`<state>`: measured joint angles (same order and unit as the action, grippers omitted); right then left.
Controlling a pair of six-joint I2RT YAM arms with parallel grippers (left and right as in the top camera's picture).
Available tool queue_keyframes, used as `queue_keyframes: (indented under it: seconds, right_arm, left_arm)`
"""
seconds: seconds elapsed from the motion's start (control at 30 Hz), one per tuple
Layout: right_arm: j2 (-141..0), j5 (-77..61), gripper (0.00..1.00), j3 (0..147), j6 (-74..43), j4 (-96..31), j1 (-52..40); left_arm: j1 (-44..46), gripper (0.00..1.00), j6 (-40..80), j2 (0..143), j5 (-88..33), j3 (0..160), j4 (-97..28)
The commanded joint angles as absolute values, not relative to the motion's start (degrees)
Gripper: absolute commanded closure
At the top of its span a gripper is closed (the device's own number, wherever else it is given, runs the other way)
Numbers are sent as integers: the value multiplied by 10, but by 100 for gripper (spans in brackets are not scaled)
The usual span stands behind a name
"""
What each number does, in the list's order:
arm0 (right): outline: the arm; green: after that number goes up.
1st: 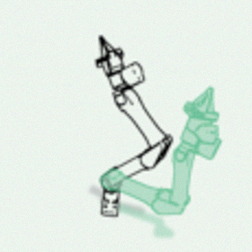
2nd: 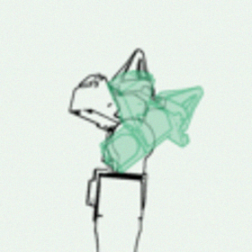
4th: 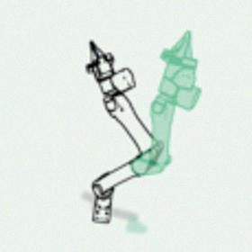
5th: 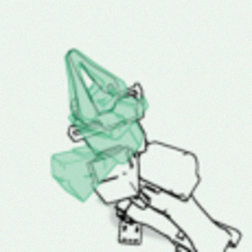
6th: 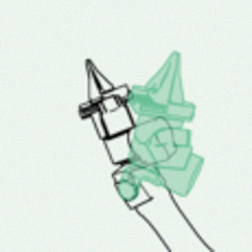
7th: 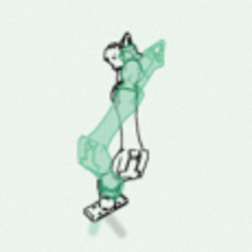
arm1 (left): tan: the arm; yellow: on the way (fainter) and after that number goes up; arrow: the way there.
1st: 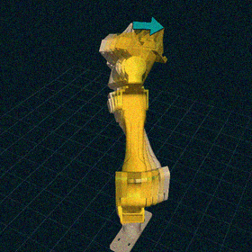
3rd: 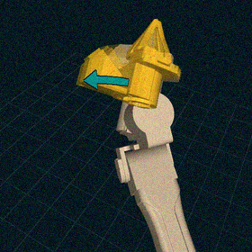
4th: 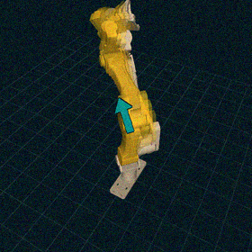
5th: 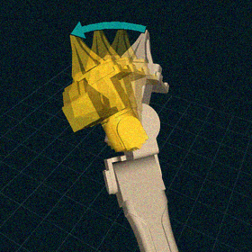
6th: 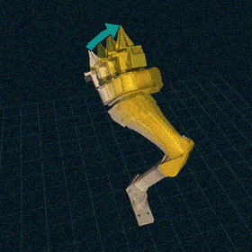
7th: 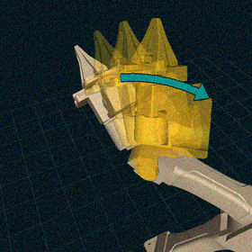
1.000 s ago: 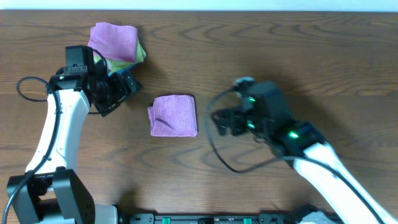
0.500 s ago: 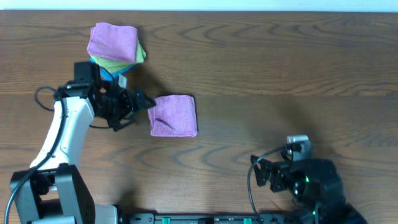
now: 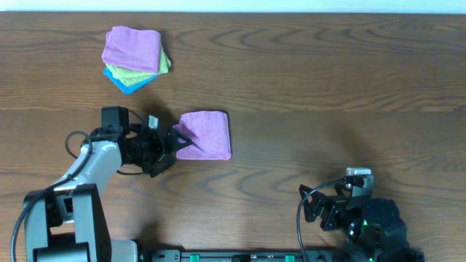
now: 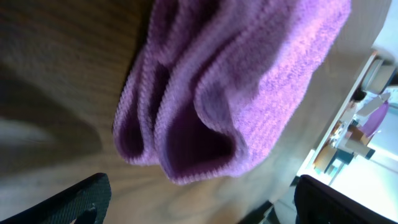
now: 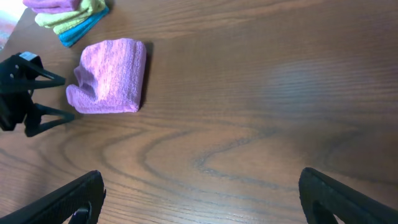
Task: Fold the cloth
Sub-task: 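Grasp the folded pink cloth's edge with the left gripper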
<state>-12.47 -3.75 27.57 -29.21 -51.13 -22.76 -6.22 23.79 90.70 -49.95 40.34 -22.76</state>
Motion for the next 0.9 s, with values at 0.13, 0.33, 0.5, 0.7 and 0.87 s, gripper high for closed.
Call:
queue_keyframes:
  seconds: [0.13, 0.33, 0.5, 0.7, 0.87]
  right_arm:
    - [-121, -28, 1, 273, -302, -513, -225]
    - [-121, -28, 1, 273, -302, -513, -225]
    - [-121, -28, 1, 273, -302, -513, -225]
    - [-121, -28, 1, 273, -302, -513, -225]
    - [-121, -28, 1, 273, -302, -513, -225]
  left_arm:
    - [-55, 5, 346, 902, -504, 337, -122]
    - [-14, 5, 406, 902, -456, 323, -66]
    - [30, 2, 445, 903, -395, 323, -36]
    - [66, 5, 452, 903, -319, 323, -23]
    - [86, 21, 450, 903, -252, 323, -23]
